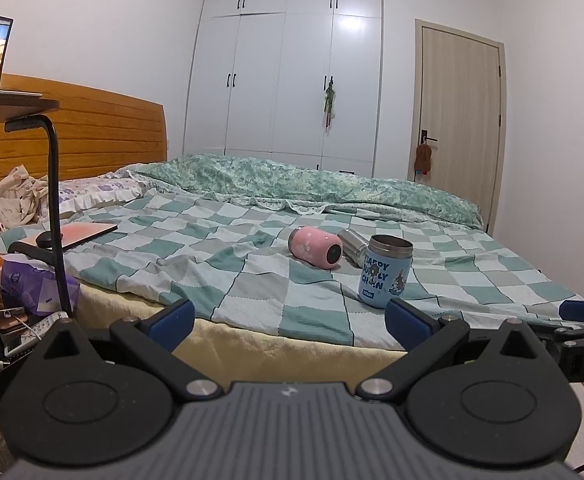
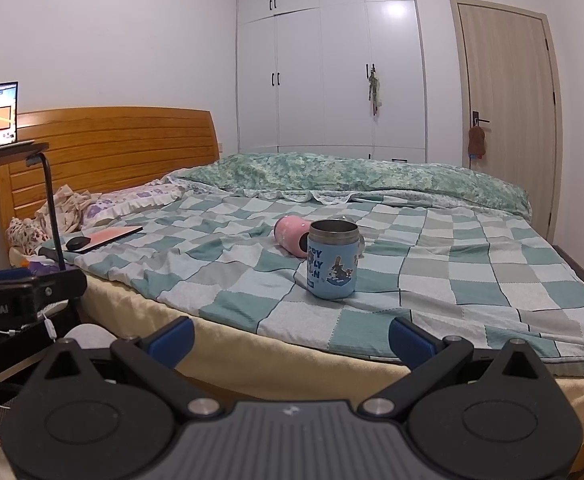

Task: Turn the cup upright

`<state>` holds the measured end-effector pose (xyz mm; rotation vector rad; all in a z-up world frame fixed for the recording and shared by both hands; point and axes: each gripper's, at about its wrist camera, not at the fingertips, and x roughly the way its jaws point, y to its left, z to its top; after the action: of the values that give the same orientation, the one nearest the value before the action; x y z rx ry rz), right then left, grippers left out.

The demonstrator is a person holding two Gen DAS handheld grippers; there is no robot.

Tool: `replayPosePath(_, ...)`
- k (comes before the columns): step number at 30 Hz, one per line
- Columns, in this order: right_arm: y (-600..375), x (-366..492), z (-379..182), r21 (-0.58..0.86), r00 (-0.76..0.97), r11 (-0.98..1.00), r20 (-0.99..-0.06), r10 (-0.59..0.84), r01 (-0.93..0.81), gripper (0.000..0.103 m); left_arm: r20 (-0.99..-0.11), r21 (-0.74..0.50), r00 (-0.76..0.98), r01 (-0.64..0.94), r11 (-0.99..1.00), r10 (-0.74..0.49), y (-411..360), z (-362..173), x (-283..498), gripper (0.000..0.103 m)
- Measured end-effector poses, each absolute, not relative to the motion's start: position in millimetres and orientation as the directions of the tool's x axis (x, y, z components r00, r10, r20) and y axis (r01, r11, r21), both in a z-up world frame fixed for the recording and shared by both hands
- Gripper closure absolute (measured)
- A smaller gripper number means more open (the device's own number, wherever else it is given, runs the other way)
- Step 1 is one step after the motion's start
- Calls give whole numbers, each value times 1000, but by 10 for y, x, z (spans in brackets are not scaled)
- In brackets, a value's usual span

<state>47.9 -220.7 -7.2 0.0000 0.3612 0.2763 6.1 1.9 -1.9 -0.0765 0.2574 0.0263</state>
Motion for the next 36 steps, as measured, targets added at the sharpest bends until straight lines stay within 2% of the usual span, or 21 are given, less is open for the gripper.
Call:
replayPosePath(12, -2215, 534, -38, 68, 894, 957, -345, 287, -281, 0, -253, -77, 967, -27, 997, 7, 69, 5, 148, 0)
replayPosePath(19, -2110, 1229, 110, 34, 888, 942, -324, 327, -334, 0, -232, -42, 973, -21, 999, 10, 159, 119, 755, 0)
replayPosePath(23, -1984, 1716, 159, 19, 878, 935, -338, 338, -353, 0, -282, -58, 959, 8, 998, -24, 190, 91, 1160, 0)
replayPosePath(27, -1937, 2173, 235, 55, 869, 932, -344, 354, -358, 0, -331, -124, 941, 25, 992, -65, 260, 96, 1614, 0)
replayPosePath(31, -1949, 2685, 297, 140, 846, 922, -367, 387, -361, 0, -432, -173, 893, 54, 984, -125, 309, 83, 2260, 0)
replayPosePath(36, -1845, 3336, 306, 271, 817, 889, -359, 450, -370, 0, -448, -189, 887, 26, 982, -110, 394, 2, 2907, 0)
